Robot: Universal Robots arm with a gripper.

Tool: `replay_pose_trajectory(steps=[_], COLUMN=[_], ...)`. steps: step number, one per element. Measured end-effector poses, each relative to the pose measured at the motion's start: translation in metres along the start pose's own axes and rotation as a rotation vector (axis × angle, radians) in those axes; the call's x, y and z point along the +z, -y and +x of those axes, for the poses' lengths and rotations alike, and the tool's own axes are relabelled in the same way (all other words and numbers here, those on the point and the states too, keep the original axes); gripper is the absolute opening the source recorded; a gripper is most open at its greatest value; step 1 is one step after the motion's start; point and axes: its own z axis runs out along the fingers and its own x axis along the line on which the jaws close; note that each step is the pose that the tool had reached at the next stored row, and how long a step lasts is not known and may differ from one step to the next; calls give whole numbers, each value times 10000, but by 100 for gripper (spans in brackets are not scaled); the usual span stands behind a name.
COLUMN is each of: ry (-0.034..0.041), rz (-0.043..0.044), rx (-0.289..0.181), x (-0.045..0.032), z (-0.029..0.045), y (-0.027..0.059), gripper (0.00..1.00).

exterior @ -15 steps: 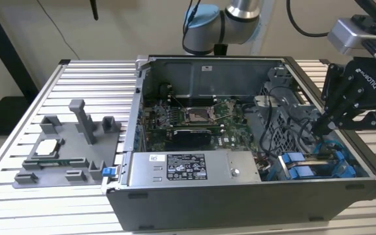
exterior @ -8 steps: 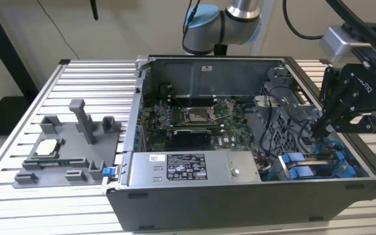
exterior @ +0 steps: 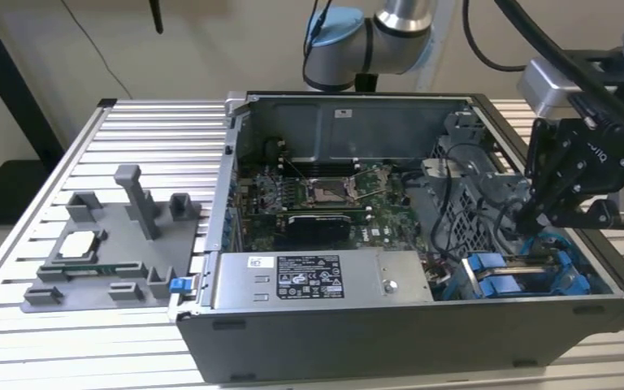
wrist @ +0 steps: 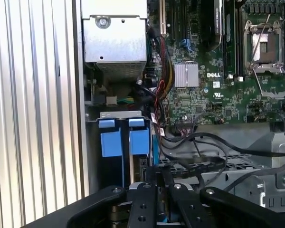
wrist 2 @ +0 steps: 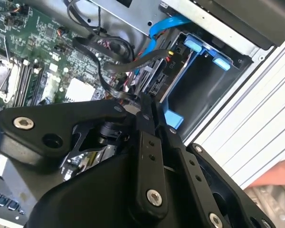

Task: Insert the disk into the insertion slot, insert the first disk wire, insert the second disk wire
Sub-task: 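Insert the second disk wire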

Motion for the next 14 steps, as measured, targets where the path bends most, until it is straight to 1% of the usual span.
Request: replay_pose_trajectory(steps=[2, 6, 8, 10, 11, 13, 14], ry=[-10, -30, -36, -32, -26, -15, -8], rz=[23, 37, 82, 189, 265, 447, 562], rx=[-1, -2, -6, -17, -23, -42, -54], x=[5, 6, 18, 33, 41, 56, 62], z=[30, 121, 140, 145, 146, 149, 150], y=[-7, -23, -31, -36, -39, -50, -61], gripper=[0, 0, 0, 0, 0, 0, 0])
